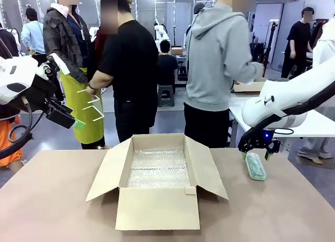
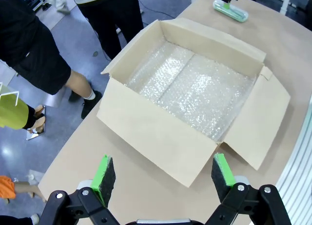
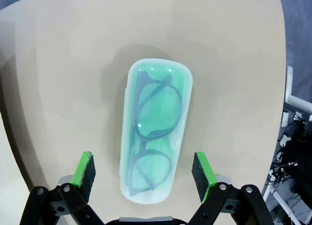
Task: Pack the glasses set securely to prepare it for shipping.
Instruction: Place the Glasses case inside the Package Box.
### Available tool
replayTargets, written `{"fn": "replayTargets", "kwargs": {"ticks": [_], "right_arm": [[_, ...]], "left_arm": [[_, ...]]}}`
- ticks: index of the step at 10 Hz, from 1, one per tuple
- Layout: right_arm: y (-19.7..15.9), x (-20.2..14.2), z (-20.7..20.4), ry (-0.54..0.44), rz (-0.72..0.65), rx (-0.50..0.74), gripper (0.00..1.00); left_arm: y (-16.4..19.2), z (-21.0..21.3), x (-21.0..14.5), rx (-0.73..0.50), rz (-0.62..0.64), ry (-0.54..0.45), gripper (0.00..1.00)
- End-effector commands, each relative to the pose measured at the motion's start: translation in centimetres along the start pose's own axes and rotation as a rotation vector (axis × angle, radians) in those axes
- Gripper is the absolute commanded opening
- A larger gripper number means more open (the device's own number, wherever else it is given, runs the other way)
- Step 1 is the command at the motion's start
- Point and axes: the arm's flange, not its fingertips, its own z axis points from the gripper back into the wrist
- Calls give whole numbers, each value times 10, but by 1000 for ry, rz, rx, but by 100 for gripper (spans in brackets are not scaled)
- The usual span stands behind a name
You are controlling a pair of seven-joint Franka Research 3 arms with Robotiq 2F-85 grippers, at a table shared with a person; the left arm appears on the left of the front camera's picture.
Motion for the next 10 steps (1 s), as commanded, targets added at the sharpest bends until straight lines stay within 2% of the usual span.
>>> {"fn": "replayTargets", "kwargs": {"ticks": [1, 3, 8, 9, 10], "right_arm": [[-2, 2, -11, -40, -56, 37, 100], [-7, 6, -30, -57, -80, 26, 100], [-15, 6, -49, 36, -107, 6, 100], [-15, 5, -48, 27, -92, -1, 95], [-15, 5, -47, 28, -87, -9, 80]], "left_arm": [[1, 1, 0, 6, -5, -2, 100], [1, 1, 0, 6, -5, -2, 100], [1, 1, 0, 6, -5, -2, 100], [1, 1, 0, 6, -5, -2, 100], [1, 1, 0, 6, -5, -2, 100]]}}
